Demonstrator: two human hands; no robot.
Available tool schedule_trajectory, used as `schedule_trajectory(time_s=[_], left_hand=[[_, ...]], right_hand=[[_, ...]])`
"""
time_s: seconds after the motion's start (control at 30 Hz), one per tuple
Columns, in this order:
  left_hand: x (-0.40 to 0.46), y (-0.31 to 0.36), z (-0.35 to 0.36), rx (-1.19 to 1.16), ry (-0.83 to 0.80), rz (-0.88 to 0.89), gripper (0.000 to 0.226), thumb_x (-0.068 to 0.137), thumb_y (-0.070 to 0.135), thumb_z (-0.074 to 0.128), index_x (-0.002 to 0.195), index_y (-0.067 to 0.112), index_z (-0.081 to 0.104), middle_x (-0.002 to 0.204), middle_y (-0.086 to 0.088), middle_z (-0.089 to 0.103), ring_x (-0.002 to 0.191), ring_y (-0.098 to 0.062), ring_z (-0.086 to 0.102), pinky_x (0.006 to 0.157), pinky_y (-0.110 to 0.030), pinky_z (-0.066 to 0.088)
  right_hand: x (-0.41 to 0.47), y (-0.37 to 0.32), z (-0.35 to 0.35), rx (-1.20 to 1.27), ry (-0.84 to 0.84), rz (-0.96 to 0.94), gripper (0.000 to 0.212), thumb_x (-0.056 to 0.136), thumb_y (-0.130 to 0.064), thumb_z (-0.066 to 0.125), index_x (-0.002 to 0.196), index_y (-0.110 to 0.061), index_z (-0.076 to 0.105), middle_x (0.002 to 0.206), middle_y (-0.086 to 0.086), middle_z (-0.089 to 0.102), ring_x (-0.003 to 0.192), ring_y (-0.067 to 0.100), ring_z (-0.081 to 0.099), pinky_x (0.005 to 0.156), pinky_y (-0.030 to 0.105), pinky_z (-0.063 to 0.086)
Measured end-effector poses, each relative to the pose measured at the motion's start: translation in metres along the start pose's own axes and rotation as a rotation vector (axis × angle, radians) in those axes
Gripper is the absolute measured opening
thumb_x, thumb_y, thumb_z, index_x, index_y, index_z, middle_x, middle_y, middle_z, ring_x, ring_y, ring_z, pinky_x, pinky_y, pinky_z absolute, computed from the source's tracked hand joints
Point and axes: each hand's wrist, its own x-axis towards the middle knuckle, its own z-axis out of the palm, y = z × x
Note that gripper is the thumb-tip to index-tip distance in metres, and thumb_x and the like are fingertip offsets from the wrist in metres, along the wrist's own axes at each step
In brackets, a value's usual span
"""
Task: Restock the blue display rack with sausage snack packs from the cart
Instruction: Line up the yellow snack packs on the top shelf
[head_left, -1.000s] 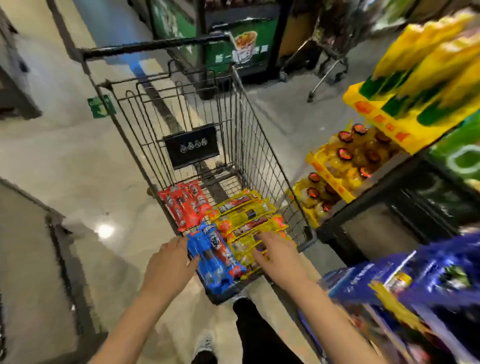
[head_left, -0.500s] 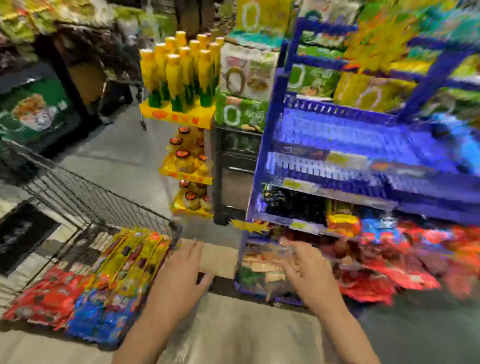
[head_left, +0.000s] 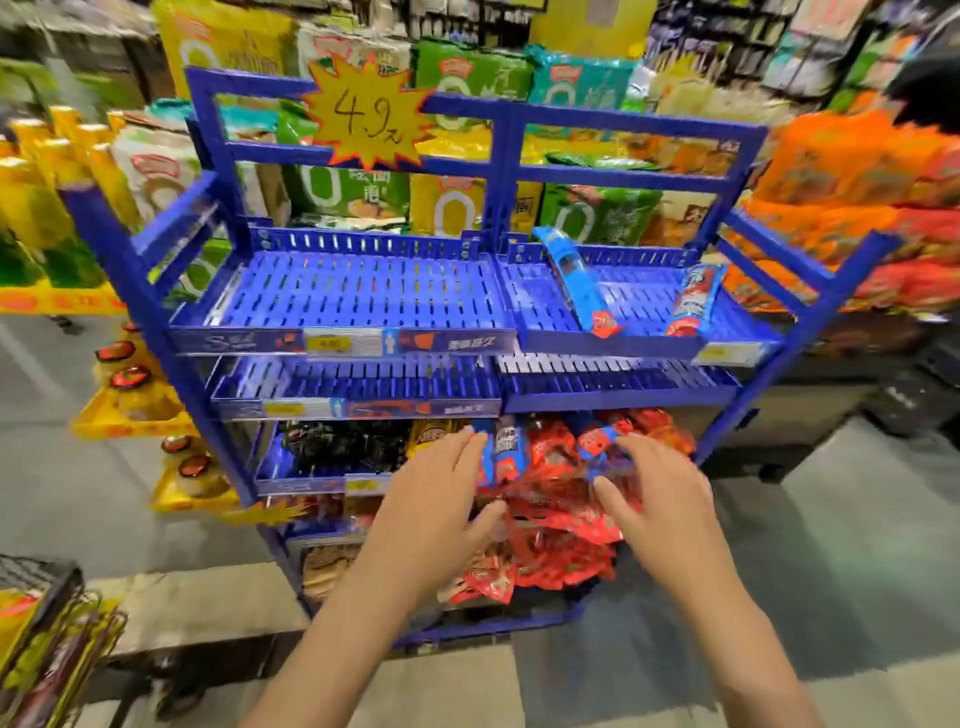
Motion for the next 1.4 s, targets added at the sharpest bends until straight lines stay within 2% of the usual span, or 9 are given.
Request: schedule_trajectory(time_s=[0.07,0.23,0.4,0.57,0.77,0.97,1.07,1.27,1.4], left_hand=[[0.026,0.017,-0.001,0.002,0.009,0.043,0.072,0.093,0.052,0.04,0.15,0.019,0.011,0.157,0.002,0.015,0.144,-0.014,0.015,0.117,-0.03,0.015],[0.088,0.029,-0.019,0.023,0.045,0.079,0.069,0.095,0.05,0.039,0.15,0.017,0.013,0.156,0.0,0.018,0.142,-0.018,0.019,0.116,-0.033,0.02],[0.155,0.021,-0.033,-0.016,0.042,0.053,0.066,0.096,0.045,0.041,0.149,0.013,0.018,0.152,-0.004,0.027,0.137,-0.022,0.028,0.111,-0.035,0.028],[0.229,0.027,-0.031,-0.03,-0.013,-0.037,0.069,0.095,0.046,0.043,0.147,0.008,0.019,0.144,-0.012,0.037,0.132,-0.028,0.036,0.105,-0.038,0.033],[0.288,0.05,-0.014,-0.005,-0.033,-0.188,0.062,0.092,0.052,0.042,0.134,0.006,0.036,0.132,-0.015,0.048,0.119,-0.033,0.049,0.091,-0.043,0.043],[0.305,0.058,0.007,-0.118,0.038,-0.38,0.057,0.086,0.058,0.051,0.115,0.009,0.049,0.114,-0.013,0.059,0.104,-0.032,0.058,0.073,-0.037,0.044],[0.308,0.058,0.012,-0.156,0.048,-0.399,0.054,0.086,0.058,0.051,0.113,0.011,0.053,0.107,-0.012,0.064,0.099,-0.031,0.059,0.067,-0.034,0.041],[0.304,0.063,0.007,-0.4,0.118,-0.455,0.051,0.085,0.048,0.06,0.12,0.013,0.052,0.11,-0.009,0.064,0.096,-0.027,0.06,0.075,-0.039,0.049],[0.292,0.071,-0.008,-0.541,0.241,-0.421,0.053,0.086,0.042,0.062,0.13,0.018,0.046,0.108,0.0,0.061,0.09,-0.017,0.056,0.065,-0.025,0.043]], right_hand=[[0.014,0.019,-0.012,-0.007,0.029,0.02,0.034,0.079,-0.038,0.057,0.104,-0.017,0.061,0.103,0.005,0.065,0.097,0.031,0.061,0.081,0.042,0.046],[0.061,0.047,-0.021,-0.025,0.083,0.06,0.056,0.081,-0.048,0.045,0.116,-0.007,0.059,0.113,0.011,0.064,0.106,0.032,0.059,0.09,0.045,0.045],[0.114,0.063,-0.026,-0.006,0.112,0.083,0.056,0.083,-0.05,0.042,0.119,-0.01,0.056,0.115,0.008,0.061,0.106,0.031,0.057,0.09,0.046,0.044],[0.174,0.089,-0.034,0.017,0.187,0.206,0.041,0.089,-0.027,0.061,0.123,-0.005,0.054,0.119,0.015,0.058,0.113,0.034,0.053,0.094,0.044,0.039],[0.229,0.106,-0.033,0.063,0.072,0.365,0.051,0.092,-0.037,0.053,0.13,-0.004,0.043,0.123,0.02,0.05,0.116,0.037,0.049,0.092,0.043,0.04],[0.258,0.114,-0.019,0.04,-0.057,0.519,0.072,0.093,-0.046,0.051,0.144,-0.003,0.024,0.137,0.021,0.035,0.115,0.042,0.049,0.085,0.045,0.045],[0.261,0.119,-0.016,0.057,-0.037,0.573,0.068,0.092,-0.037,0.057,0.138,0.002,0.028,0.136,0.025,0.035,0.111,0.044,0.051,0.082,0.043,0.046],[0.262,0.126,-0.014,0.098,-0.07,0.579,0.067,0.088,-0.034,0.061,0.135,0.004,0.031,0.126,0.024,0.052,0.109,0.039,0.056,0.075,0.041,0.047],[0.262,0.129,-0.024,0.296,0.033,0.526,0.046,0.084,-0.032,0.062,0.115,-0.001,0.047,0.109,0.019,0.06,0.095,0.036,0.058,0.068,0.038,0.043]])
